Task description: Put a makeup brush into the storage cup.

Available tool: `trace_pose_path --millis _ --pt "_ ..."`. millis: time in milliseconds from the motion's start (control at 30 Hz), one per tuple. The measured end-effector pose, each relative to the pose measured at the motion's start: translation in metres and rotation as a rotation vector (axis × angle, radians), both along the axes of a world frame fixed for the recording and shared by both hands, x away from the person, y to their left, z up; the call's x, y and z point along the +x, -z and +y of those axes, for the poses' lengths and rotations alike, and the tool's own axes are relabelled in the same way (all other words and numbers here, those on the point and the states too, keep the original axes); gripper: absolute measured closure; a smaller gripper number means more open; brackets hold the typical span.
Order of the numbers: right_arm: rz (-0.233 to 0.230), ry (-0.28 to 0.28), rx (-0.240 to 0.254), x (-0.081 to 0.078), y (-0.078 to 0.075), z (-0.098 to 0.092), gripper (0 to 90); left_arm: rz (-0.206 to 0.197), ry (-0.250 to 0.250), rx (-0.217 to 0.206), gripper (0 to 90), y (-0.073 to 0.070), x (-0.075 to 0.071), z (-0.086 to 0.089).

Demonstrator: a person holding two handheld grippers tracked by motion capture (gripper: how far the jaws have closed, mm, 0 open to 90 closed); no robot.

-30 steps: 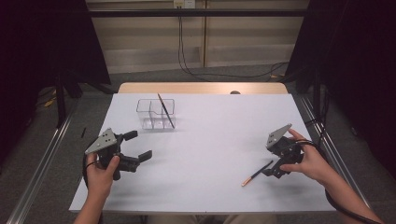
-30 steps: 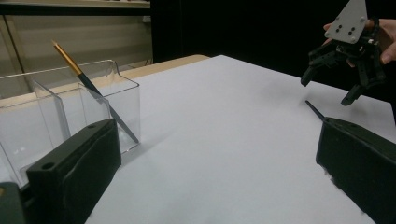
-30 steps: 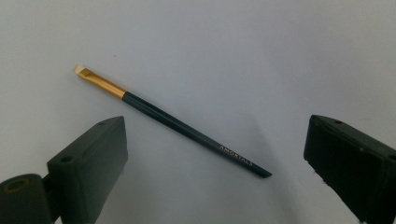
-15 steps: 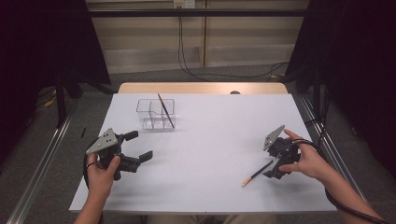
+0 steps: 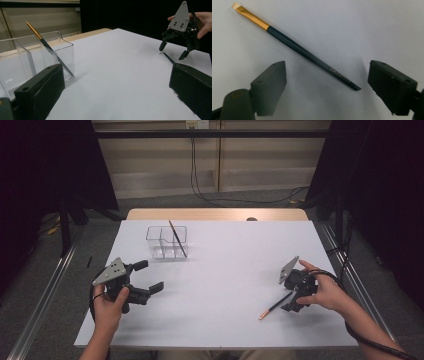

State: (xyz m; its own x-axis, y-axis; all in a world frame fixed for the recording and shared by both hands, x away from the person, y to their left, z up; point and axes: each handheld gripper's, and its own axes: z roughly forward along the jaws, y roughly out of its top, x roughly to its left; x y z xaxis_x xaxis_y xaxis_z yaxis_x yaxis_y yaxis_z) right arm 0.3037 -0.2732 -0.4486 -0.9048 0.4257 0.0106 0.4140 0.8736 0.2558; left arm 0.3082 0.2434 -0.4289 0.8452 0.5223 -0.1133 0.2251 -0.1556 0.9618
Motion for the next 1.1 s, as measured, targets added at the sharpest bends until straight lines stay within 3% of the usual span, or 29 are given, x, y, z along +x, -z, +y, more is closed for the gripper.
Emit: trace_pose_path --millis 267,600,800,1100 --pt "0.003 0.002 -0.016 0.0026 0.0021 -0.0007 16.8 -0.004 -0.003 0.003 0.0 0.001 0.0008 -0.0003" --pt "-0.007 -0.012 -0.031 0.0045 0.0044 -0.0015 26.1 -0.005 -0.004 0.004 0.0 0.0007 0.0005 -0.0005" --pt "0.018 -0.01 -0.019 0.0049 0.0041 -0.0022 31.5 -0.001 -0.004 0.012 0.0 0.0012 0.0006 -0.0002" --pt "0.016 -0.021 -0.013 0.0059 0.0041 -0.0031 34.5 -0.004 -0.001 0.016 0.0 0.0013 0.0007 -0.0011"
